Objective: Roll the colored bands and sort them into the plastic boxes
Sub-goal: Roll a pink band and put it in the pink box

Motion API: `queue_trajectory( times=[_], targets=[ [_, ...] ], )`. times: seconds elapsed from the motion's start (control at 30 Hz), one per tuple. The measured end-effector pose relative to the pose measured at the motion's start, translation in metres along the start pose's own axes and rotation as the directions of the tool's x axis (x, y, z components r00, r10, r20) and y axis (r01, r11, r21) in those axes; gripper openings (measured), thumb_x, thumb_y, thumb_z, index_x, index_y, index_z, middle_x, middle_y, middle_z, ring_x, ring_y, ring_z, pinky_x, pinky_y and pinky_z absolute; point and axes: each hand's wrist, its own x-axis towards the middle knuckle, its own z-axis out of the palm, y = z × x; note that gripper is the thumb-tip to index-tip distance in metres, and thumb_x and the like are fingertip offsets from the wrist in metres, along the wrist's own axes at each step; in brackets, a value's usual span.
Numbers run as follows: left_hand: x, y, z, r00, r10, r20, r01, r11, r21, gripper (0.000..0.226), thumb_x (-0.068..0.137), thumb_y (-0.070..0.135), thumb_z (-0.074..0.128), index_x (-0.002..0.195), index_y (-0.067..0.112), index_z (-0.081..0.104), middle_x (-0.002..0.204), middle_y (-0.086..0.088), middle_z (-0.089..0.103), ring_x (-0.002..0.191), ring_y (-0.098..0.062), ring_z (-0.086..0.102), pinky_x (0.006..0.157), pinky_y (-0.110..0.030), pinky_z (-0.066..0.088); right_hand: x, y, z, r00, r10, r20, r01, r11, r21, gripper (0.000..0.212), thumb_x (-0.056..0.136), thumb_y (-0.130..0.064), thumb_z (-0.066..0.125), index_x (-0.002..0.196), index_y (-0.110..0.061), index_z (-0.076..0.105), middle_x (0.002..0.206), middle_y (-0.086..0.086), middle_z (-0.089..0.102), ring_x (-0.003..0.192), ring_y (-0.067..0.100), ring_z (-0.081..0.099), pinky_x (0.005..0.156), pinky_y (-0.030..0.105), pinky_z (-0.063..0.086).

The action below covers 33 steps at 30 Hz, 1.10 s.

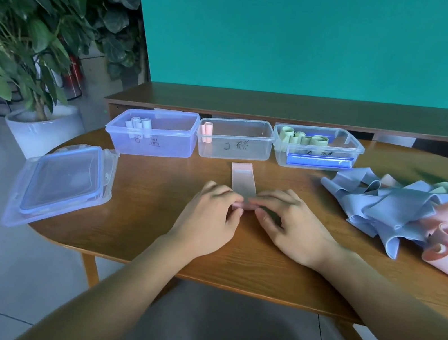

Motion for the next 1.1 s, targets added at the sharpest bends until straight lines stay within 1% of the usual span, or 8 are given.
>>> queue_trajectory(
  times=[0.1,0.3,0.47,0.57,0.7,0.8,0.9,1.1],
  targets=[
    [0.002,0.0,0.001,1.0,-0.016,0.016,0.016,1.0,0.0,0.02,0.098,0.027,0.055,0.109,0.021,0.07,0.105,0.008,0.066,0.108,-0.015,0.049,0.089,-0.036,0.05,0.0,0.0,-0.001,1.0,-0.006,-0.004,0.006,1.0,0.025,0.037,0.104,-0.044,0.037,0.136,-0.053,0.054,0.13,-0.022,0.054,0.114,0.006,0.045,0.105,0.039,0.042],
    [0.006,-0.002,0.002,1.0,-0.004,0.011,0.004,1.0,0.009,0.026,0.097,0.027,0.058,0.121,0.02,0.067,0.116,0.006,0.064,0.113,-0.016,0.048,0.094,-0.032,0.048,0.009,0.008,0.002,0.999,0.0,0.047,-0.001,1.0,0.018,0.043,0.1,-0.053,0.027,0.138,-0.059,0.046,0.135,-0.023,0.053,0.123,0.01,0.048,0.105,0.042,0.042],
    [0.008,-0.005,0.005,1.0,0.002,-0.021,-0.002,1.0,-0.02,0.015,0.095,0.021,0.059,0.105,0.022,0.07,0.103,0.009,0.068,0.102,-0.016,0.051,0.088,-0.035,0.049,0.014,0.011,0.004,0.999,-0.013,0.037,0.013,1.0,0.015,0.041,0.1,-0.052,0.028,0.136,-0.062,0.046,0.134,-0.026,0.052,0.121,0.01,0.048,0.102,0.043,0.043],
    [0.011,-0.007,0.007,1.0,-0.018,0.006,0.018,1.0,-0.013,0.019,0.096,0.024,0.057,0.11,0.021,0.07,0.108,0.008,0.068,0.107,-0.016,0.049,0.091,-0.035,0.048,0.014,0.01,0.003,1.0,-0.021,-0.011,0.021,0.999,0.024,0.039,0.102,-0.047,0.034,0.134,-0.061,0.05,0.131,-0.025,0.053,0.119,0.008,0.046,0.103,0.042,0.042],
    [0.014,-0.01,0.01,1.0,-0.005,0.01,0.005,1.0,-0.004,0.02,0.097,0.025,0.056,0.111,0.022,0.07,0.109,0.008,0.068,0.106,-0.017,0.049,0.091,-0.035,0.048,0.017,0.012,0.004,1.0,-0.011,0.029,0.01,1.0,0.028,0.04,0.1,-0.049,0.032,0.136,-0.058,0.049,0.132,-0.025,0.053,0.121,0.01,0.048,0.104,0.041,0.041],
    [0.017,-0.011,0.01,0.999,-0.031,-0.043,0.03,0.999,-0.015,0.023,0.097,0.024,0.058,0.116,0.021,0.07,0.112,0.006,0.068,0.106,-0.018,0.051,0.093,-0.034,0.048,0.022,0.017,0.007,0.999,0.024,0.031,-0.024,1.0,0.014,0.045,0.097,-0.054,0.03,0.135,-0.047,0.055,0.136,-0.02,0.054,0.121,0.014,0.049,0.104,0.044,0.042],
    [0.019,-0.012,0.009,0.999,-0.005,-0.048,0.003,0.999,-0.044,0.019,0.097,0.022,0.057,0.11,0.025,0.071,0.106,0.01,0.067,0.101,-0.014,0.05,0.088,-0.028,0.046,0.027,0.018,0.007,0.998,0.052,0.028,-0.052,0.999,0.012,0.052,0.095,-0.058,0.029,0.135,-0.041,0.056,0.138,-0.015,0.055,0.123,0.016,0.048,0.105,0.046,0.042],
    [0.026,-0.016,0.012,1.0,-0.024,-0.011,0.024,0.999,-0.021,0.022,0.099,0.024,0.054,0.113,0.023,0.071,0.109,0.007,0.069,0.104,-0.017,0.051,0.089,-0.035,0.049,0.03,0.016,0.006,0.999,0.04,0.022,-0.04,0.999,-0.011,0.048,0.096,-0.055,0.028,0.137,-0.047,0.053,0.139,-0.02,0.051,0.122,0.016,0.049,0.105,0.044,0.042]
  ],
)
